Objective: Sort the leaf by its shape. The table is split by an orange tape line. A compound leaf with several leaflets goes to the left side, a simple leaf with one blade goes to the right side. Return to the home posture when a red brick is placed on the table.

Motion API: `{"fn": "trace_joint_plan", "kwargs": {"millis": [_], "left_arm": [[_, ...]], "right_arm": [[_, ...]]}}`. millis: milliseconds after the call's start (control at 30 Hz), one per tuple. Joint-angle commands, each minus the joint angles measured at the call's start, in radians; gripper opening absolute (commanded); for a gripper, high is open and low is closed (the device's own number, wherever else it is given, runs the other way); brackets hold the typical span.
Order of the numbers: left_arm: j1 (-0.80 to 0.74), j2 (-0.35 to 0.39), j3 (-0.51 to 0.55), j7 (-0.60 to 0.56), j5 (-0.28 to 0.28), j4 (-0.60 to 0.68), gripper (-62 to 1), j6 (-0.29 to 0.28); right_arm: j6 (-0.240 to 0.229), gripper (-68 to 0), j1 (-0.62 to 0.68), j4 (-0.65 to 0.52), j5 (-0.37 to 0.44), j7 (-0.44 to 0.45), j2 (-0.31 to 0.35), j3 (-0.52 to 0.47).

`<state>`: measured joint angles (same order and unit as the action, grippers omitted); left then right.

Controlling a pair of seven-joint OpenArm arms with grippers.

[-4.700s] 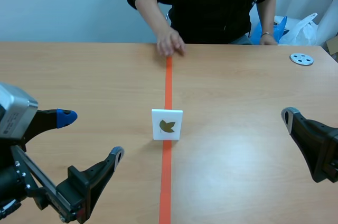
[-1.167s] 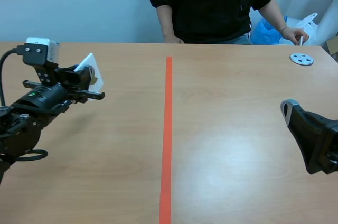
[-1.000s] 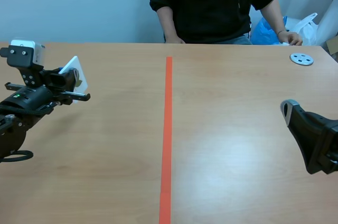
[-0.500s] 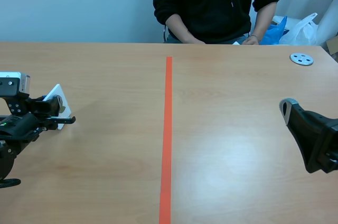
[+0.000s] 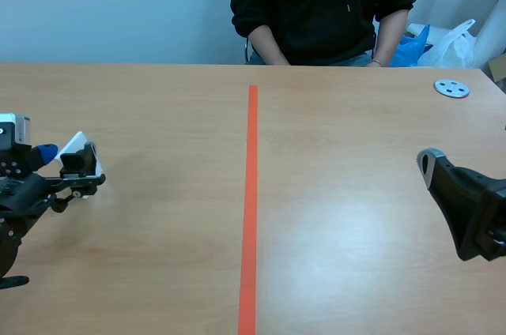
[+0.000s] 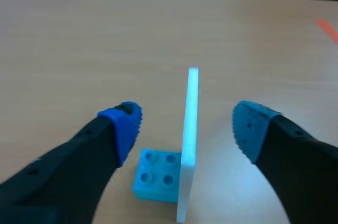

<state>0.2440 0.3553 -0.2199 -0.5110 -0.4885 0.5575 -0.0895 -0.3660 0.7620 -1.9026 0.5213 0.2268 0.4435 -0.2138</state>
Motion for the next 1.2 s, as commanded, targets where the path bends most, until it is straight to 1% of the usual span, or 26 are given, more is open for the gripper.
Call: {"fn": "trace_joint_plan", "kwargs": {"millis": [0, 100, 167, 200, 333, 567, 700, 833, 900, 1000, 1100, 1133, 1167], "left_arm": [[0.013, 0.02, 0.007, -0.017, -0.003, 0.035, -13.2, -0.006], [-0.003, 0.042, 0.007, -0.016, -0.006, 0.092, -3.8, -0.011], [-0.026, 0.061, 0.007, -0.014, -0.006, 0.15, 0.3, -0.016], [-0.038, 0.071, 0.007, -0.014, -0.006, 0.183, 1.4, -0.026], [-0.111, 0.119, 0.007, -0.007, -0.006, 0.339, 1.4, -0.08], [-0.309, 0.191, 0.021, 0.087, -0.005, 0.666, 1.4, -0.135], [-0.439, 0.2, 0.055, 0.171, -0.005, 0.85, 1.4, -0.135], [-0.566, 0.199, 0.074, 0.233, -0.005, 0.995, 1.4, -0.135], [-0.626, 0.199, 0.078, 0.241, 0.003, 1.051, 1.4, -0.135], [-0.708, 0.199, 0.079, 0.24, 0.031, 1.128, 1.4, -0.134], [-0.785, 0.189, 0.078, 0.24, 0.041, 1.195, 1.4, -0.135], [-0.808, 0.185, 0.078, 0.24, 0.05, 1.214, 1.4, -0.135], [-0.828, 0.178, 0.078, 0.24, 0.071, 1.23, 1.4, -0.135]], "right_arm": [[-0.001, 0.4, -0.011, -0.006, 0.01, 0.014, 0.01, -0.002], [-0.001, 0.4, -0.011, -0.006, 0.01, 0.014, 0.01, -0.002], [-0.001, 0.4, -0.011, -0.006, 0.01, 0.014, 0.01, -0.002], [-0.001, 0.4, -0.011, -0.006, 0.01, 0.014, 0.011, -0.002], [-0.001, 0.4, -0.011, -0.006, 0.01, 0.014, 0.011, -0.002], [-0.001, 0.4, -0.011, -0.006, 0.009, 0.014, 0.011, -0.002], [-0.001, 0.4, -0.011, -0.006, 0.006, 0.014, 0.011, -0.002], [-0.001, 0.4, -0.011, -0.006, 0.006, 0.014, 0.011, -0.002], [-0.002, 0.4, -0.011, -0.006, 0.006, 0.014, 0.011, -0.002], [-0.025, 0.4, -0.011, -0.006, 0.006, 0.014, 0.011, -0.002], [-0.027, 0.4, -0.011, -0.006, 0.006, 0.014, 0.012, -0.002], [-0.027, 0.4, -0.011, -0.006, 0.005, 0.014, 0.014, -0.002], [-0.027, 0.4, -0.011, -0.006, 0.002, 0.014, 0.014, -0.002]]}}
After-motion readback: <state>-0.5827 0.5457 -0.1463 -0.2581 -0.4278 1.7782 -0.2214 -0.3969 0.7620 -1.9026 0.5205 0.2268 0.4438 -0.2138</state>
